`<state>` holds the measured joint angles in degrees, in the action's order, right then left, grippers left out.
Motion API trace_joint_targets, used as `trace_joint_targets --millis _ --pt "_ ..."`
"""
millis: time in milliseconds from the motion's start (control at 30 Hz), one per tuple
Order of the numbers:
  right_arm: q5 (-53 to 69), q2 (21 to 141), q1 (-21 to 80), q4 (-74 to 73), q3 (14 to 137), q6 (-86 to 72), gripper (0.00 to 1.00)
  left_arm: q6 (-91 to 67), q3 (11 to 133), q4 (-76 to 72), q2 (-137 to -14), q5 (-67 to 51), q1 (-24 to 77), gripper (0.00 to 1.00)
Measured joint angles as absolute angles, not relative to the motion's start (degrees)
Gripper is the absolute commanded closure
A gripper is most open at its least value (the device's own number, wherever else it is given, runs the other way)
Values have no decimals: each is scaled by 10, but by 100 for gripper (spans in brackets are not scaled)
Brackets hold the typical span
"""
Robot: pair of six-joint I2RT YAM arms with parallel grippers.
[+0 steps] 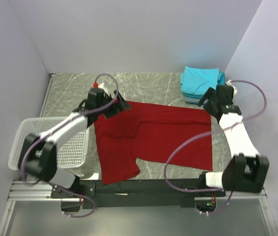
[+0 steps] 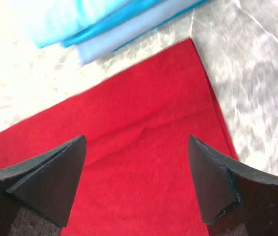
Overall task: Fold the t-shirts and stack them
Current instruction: Fold the tshirt
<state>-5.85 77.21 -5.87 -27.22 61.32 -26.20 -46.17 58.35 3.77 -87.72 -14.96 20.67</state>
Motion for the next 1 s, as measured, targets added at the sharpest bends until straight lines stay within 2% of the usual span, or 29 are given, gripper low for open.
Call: trace_joint_targets --millis 300,500,667,767,1000 --pt "-65 554 -59 -267 466 -338 7 -511 361 192 -589 -66 375 1" --pt "-44 520 -60 -270 435 -349 7 -597 286 338 -481 -38 464 1" --pt "-27 536 -60 -271 431 -348 7 -655 272 390 -462 -28 522 1" --pt "-23 553 -60 -273 430 -345 7 -680 271 406 -484 -21 556 5" --pt "-22 557 -60 -278 429 -340 7 -724 271 425 -530 -14 607 30"
